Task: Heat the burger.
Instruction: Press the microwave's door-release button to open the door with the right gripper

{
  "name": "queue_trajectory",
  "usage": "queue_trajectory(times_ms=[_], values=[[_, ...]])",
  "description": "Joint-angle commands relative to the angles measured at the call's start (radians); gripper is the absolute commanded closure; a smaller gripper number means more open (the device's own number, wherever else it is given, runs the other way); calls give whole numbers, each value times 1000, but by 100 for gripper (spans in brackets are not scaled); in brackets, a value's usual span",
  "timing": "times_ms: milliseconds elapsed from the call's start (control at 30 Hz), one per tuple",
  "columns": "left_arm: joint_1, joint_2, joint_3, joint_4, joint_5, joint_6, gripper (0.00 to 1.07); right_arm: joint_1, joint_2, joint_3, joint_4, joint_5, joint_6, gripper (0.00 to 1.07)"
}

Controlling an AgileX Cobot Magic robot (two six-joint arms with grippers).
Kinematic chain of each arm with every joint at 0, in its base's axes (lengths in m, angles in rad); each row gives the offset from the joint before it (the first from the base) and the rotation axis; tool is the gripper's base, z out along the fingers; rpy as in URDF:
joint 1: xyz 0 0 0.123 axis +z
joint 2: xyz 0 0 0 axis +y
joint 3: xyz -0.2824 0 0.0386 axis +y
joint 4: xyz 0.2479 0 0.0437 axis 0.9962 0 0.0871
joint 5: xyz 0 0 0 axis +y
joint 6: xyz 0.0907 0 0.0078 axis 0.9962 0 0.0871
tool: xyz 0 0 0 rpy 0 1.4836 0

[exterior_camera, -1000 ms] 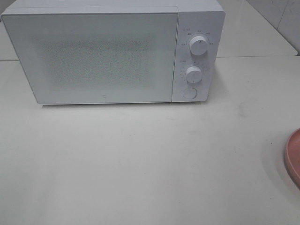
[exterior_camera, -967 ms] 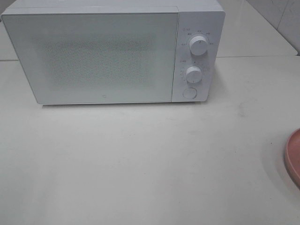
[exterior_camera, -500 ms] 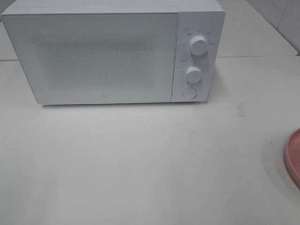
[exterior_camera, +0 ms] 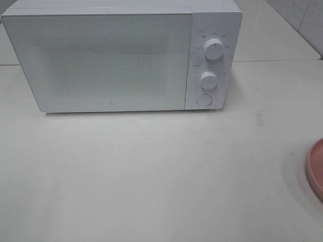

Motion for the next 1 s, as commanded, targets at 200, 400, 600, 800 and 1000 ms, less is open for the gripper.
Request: queue_trajectory(times_ms=[200, 400, 600, 800, 1000], values=[[-5, -25, 3, -4, -15, -2, 9, -4, 112, -11, -1, -125, 4, 31], [-5, -25, 3, -4, -15, -2, 9, -4, 192, -11, -4, -204, 4, 31], [-5, -25, 3, -4, -15, -2, 9, -4, 270, -11, -4, -283, 4, 31], [-5, -25, 3, -4, -15, -2, 9, -4, 359, -11, -4, -384, 4, 31], [-5, -25, 3, -4, -15, -2, 9, -4, 460, -11, -4, -479, 8, 31]])
